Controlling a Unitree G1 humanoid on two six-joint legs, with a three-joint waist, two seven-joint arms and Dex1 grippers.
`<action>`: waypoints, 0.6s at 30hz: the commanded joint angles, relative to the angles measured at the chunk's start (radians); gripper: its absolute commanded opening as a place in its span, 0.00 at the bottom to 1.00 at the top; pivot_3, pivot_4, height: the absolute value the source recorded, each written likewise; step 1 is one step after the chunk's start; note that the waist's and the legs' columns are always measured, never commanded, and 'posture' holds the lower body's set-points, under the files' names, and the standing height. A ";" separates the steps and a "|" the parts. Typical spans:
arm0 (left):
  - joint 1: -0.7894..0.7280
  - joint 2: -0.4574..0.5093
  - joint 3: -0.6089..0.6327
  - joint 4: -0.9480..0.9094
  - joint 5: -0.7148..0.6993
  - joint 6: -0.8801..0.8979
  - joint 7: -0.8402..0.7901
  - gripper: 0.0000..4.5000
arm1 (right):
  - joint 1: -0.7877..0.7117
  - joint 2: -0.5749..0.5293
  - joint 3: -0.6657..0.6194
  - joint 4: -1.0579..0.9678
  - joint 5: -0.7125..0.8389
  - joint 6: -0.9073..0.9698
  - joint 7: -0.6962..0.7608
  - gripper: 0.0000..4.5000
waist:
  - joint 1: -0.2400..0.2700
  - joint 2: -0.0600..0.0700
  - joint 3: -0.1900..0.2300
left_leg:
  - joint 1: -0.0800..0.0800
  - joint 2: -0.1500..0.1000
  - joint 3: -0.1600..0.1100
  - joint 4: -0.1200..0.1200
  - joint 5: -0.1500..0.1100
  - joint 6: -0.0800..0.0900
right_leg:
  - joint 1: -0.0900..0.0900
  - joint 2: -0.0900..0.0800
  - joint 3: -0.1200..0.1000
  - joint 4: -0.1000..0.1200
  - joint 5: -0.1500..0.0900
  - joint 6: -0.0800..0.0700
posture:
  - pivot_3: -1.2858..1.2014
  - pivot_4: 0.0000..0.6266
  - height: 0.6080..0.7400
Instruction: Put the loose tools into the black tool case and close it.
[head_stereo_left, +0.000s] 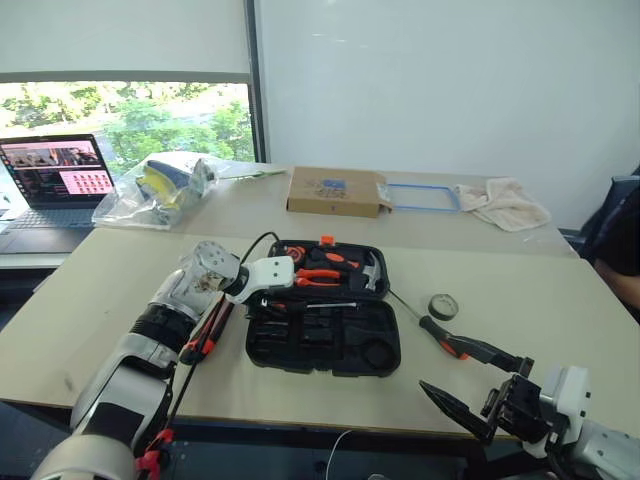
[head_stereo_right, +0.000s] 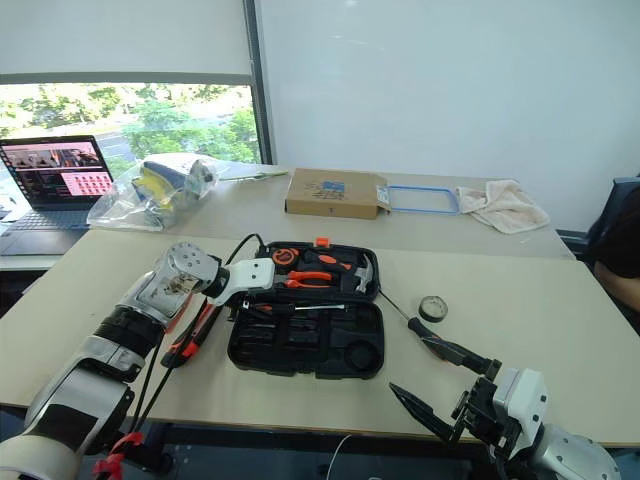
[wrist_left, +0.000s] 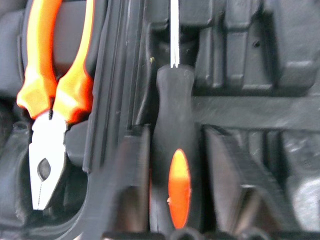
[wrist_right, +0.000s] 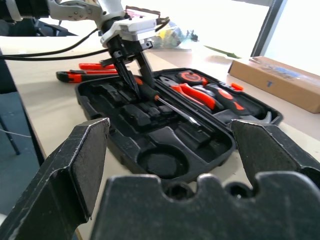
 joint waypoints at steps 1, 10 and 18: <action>-0.003 0.004 0.083 -0.088 -0.092 -0.027 0.001 0.64 | 0.009 -0.007 -0.001 -0.036 0.019 0.013 0.000 1.00 | 0.000 0.000 0.000 | -0.001 0.000 0.000 0.000 0.000 0.000 | 0.000 0.000 0.000 0.000 0.000 0.000 | 0.52 0.24 1.00; 0.074 0.020 0.108 -0.041 -0.120 -0.018 0.015 0.32 | -0.004 0.000 0.009 -0.009 0.009 0.007 0.002 1.00 | -0.006 0.004 0.000 | 0.000 0.000 0.000 0.000 0.000 0.000 | 0.000 0.001 0.000 0.000 0.000 0.000 | 0.52 0.24 1.00; 0.085 -0.052 0.091 0.044 -0.104 -0.002 0.072 0.01 | -0.010 -0.002 0.000 -0.004 0.009 0.009 -0.001 1.00 | 0.001 0.004 0.000 | 0.000 -0.001 0.000 0.001 0.000 0.001 | 0.001 0.000 0.000 -0.001 0.001 0.001 | 0.52 0.24 1.00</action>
